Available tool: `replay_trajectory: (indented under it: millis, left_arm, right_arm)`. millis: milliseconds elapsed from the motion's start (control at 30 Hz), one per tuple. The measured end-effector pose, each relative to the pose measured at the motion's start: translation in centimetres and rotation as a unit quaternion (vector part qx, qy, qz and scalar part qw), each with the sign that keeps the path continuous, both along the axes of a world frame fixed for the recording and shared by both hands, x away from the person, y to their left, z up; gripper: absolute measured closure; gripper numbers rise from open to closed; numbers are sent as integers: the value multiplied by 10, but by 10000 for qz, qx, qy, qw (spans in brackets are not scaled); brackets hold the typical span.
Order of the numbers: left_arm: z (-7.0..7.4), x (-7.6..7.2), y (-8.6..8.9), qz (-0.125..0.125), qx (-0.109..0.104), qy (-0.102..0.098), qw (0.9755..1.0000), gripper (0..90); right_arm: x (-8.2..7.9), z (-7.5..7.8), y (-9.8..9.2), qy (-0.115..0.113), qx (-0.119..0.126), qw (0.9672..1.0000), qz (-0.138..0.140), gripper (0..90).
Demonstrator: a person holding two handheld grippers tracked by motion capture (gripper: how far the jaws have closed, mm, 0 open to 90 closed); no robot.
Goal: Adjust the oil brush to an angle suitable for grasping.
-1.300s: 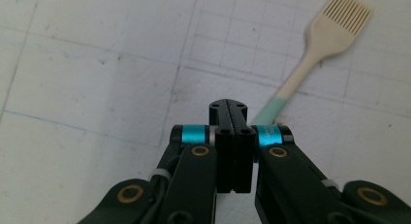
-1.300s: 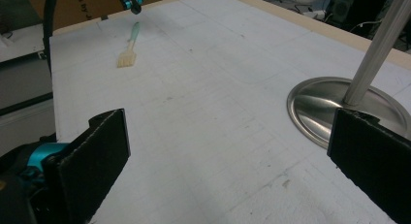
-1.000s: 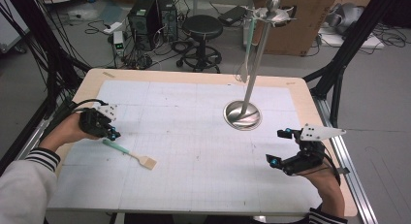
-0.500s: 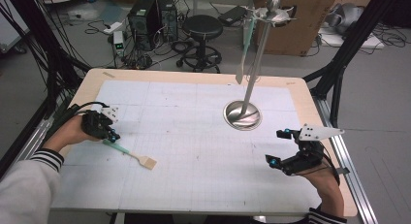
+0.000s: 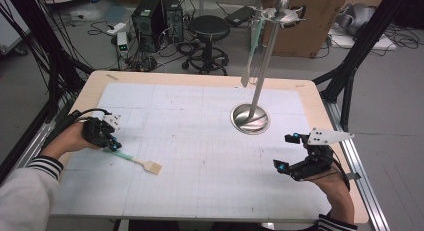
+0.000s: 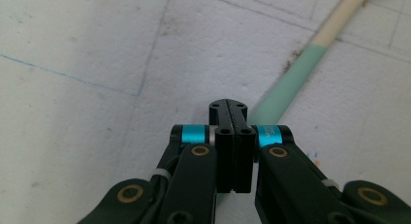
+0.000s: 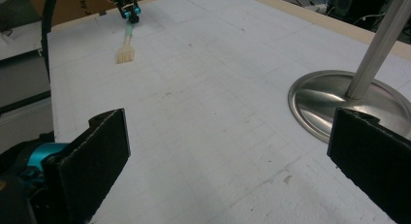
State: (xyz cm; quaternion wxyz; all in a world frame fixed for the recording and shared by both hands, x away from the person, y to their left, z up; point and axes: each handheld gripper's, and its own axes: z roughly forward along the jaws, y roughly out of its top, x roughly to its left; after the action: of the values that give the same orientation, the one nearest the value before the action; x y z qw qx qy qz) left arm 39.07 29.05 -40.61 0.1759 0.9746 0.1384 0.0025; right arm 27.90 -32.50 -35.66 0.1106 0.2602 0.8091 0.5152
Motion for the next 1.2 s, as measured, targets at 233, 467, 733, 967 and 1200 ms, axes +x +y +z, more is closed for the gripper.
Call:
replay_trajectory:
  millis: [233,467,733,967,1200]
  left_arm:
    - [1,-13,3,-90,90,-3,9999,900]
    - [0,-26,8,-123,19,44,9999,900]
    - [-1,-38,11,-200,-66,7,9998,900]
    - [21,-43,10,-226,-407,-239,9986,899]
    - [50,-49,13,-215,-704,-540,9958,886]
  right_arm:
    - [0,1,1,-7,-6,10000,11,1]
    - [-1,2,3,-17,-12,10000,48,1]
    - [-1,2,4,-23,-20,10000,69,1]
    - [0,2,5,-25,-66,9999,90,1]
    - [0,1,6,-11,-73,9999,84,1]
